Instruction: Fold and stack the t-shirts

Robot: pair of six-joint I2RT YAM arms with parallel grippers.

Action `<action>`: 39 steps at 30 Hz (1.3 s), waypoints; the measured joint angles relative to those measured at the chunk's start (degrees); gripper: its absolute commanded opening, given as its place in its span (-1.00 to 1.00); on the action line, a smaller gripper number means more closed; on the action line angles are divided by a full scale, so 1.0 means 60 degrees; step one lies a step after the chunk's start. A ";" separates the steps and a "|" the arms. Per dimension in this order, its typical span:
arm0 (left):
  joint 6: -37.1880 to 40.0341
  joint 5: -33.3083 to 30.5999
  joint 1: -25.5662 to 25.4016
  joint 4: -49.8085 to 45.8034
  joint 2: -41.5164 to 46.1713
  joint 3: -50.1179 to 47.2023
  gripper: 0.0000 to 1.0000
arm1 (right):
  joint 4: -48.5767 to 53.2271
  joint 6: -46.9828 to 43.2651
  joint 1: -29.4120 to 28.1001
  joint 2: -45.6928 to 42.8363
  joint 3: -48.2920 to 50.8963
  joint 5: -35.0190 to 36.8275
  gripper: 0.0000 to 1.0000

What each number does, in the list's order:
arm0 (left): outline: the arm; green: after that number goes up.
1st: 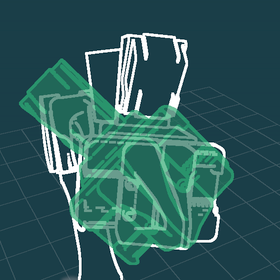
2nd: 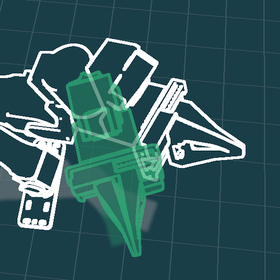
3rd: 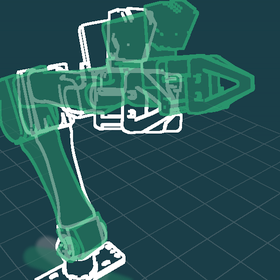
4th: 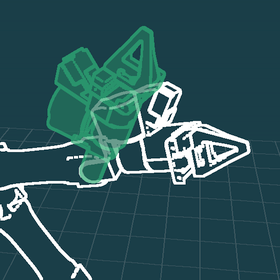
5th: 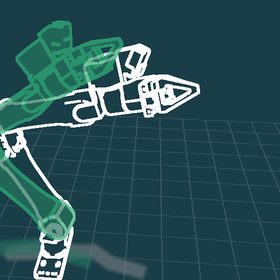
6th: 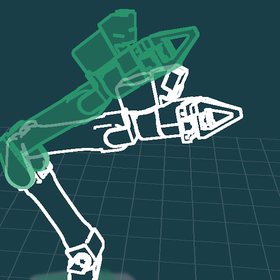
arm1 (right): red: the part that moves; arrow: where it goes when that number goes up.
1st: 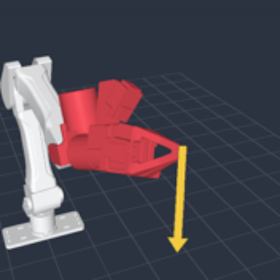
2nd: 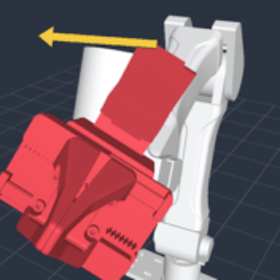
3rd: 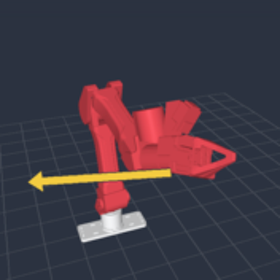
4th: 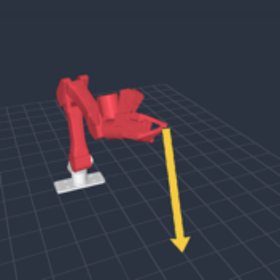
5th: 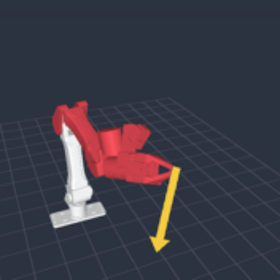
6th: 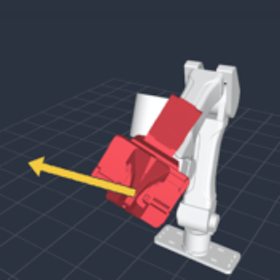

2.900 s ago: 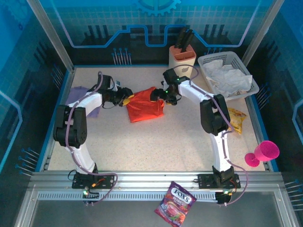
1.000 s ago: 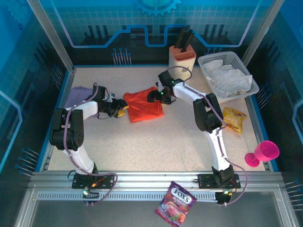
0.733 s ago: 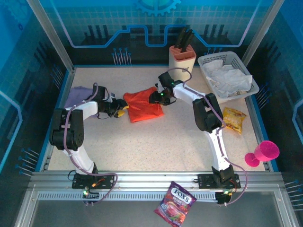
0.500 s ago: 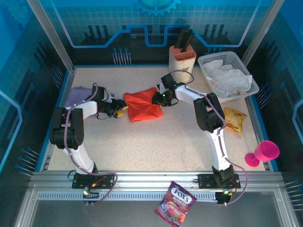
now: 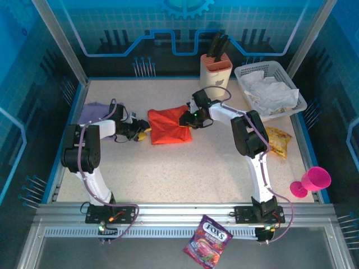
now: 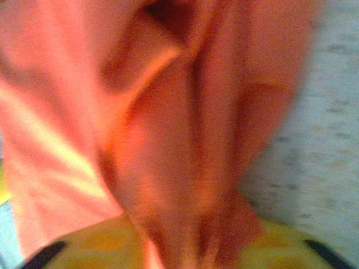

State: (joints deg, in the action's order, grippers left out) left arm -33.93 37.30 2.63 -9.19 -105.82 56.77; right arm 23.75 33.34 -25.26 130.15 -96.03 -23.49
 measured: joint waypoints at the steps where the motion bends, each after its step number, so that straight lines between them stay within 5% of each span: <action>1: 0.0087 -0.0044 0.0000 -0.0062 -0.0007 0.0011 -0.04 | 0.0033 0.0022 -0.0040 -0.0051 0.0000 0.0051 0.01; 7: 0.0339 -0.0313 -0.0018 -0.0204 -0.0171 0.0157 0.01 | 0.0262 0.0015 -0.0076 -0.0248 0.0000 0.0040 0.52; 15: 0.0393 -0.0310 -0.0200 0.0025 -0.0565 0.0459 0.10 | 0.0936 -0.0117 0.0058 -0.0798 0.0233 0.0503 0.81; 39: 0.0390 -0.0033 -0.0525 -0.0011 -0.1501 0.1596 -0.01 | 0.0466 0.0025 0.0481 -0.1603 0.0900 -0.0200 0.79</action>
State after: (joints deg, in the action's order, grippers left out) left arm -31.59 37.10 -0.51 -9.26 -114.83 66.35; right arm 26.55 33.50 -22.37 120.53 -90.63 -24.69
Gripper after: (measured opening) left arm 0.497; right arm 0.900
